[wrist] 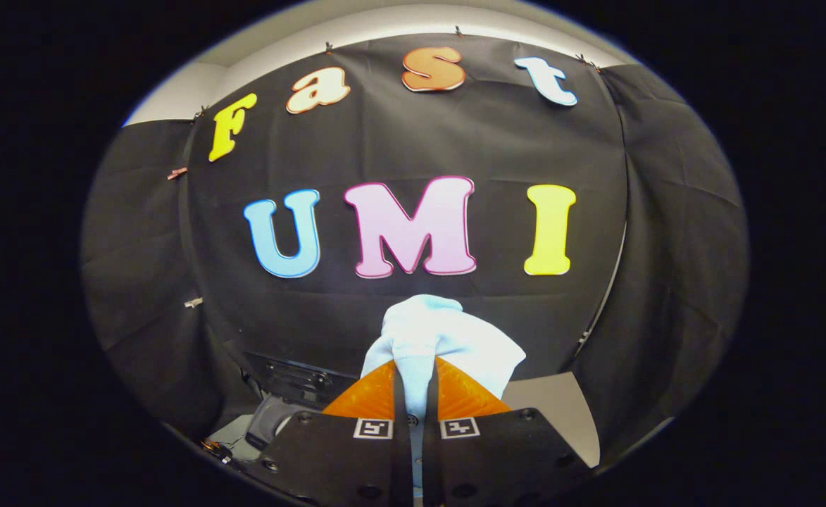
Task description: Put the clothes into the washing machine and then close the washing machine lid.
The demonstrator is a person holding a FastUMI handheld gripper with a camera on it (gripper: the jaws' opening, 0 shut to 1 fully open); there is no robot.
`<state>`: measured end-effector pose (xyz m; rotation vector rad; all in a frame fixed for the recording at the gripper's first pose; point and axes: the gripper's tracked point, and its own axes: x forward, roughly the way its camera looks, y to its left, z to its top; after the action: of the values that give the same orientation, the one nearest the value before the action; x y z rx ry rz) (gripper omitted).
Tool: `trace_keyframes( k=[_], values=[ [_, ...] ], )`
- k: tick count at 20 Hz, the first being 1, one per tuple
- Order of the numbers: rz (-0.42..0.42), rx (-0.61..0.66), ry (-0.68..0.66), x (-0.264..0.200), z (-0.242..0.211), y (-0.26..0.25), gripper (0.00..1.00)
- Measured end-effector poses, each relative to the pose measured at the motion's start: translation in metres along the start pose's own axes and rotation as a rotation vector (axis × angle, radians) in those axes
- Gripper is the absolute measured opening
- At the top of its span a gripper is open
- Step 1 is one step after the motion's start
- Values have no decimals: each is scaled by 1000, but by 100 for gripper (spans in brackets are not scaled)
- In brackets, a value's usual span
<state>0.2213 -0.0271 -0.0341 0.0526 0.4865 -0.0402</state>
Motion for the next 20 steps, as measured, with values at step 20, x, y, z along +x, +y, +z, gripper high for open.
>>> trace_keyframes(
  k=[20],
  values=[
    [524,-94,106,48,-78,287,10]
  ],
)
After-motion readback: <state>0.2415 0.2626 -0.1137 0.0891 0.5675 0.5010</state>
